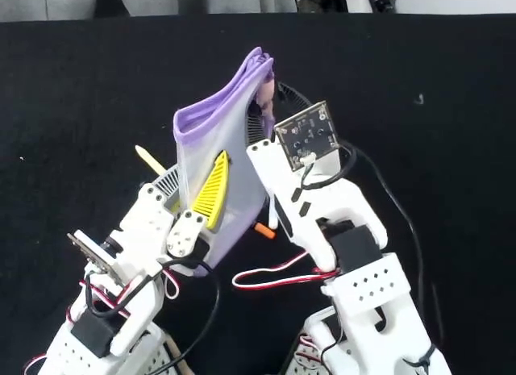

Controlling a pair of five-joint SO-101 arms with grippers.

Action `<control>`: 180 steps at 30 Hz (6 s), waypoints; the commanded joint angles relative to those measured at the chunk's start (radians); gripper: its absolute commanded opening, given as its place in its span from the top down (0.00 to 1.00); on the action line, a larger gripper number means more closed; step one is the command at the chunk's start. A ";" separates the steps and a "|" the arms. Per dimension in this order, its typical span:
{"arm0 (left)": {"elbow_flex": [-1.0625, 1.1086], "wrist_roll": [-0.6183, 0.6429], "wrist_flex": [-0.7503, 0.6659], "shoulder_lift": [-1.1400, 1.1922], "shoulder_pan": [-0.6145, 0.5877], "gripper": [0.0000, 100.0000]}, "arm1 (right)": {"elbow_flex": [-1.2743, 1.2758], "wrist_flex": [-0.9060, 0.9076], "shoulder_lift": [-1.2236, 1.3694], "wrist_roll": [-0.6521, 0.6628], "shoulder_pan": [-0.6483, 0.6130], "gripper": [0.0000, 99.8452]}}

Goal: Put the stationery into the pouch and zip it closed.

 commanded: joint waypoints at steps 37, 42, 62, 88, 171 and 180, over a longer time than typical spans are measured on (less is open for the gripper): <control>-0.053 0.008 0.008 -0.006 0.013 0.97 | -0.033 -0.035 -0.021 0.054 -0.034 0.76; -0.053 0.008 0.009 -0.006 0.013 0.97 | -0.036 -0.077 -0.018 0.054 -0.038 0.77; -0.047 0.008 0.044 -0.006 0.015 0.97 | -0.079 -0.120 0.084 0.054 -0.060 0.83; -0.294 0.006 0.425 -0.005 0.002 0.84 | -0.389 0.164 0.027 0.140 0.109 0.99; -1.175 -0.422 1.358 0.396 -0.381 0.74 | -0.766 0.773 0.024 0.525 0.439 0.99; -0.894 -0.420 1.154 0.224 -0.421 0.74 | -0.826 0.790 0.030 0.552 0.525 0.99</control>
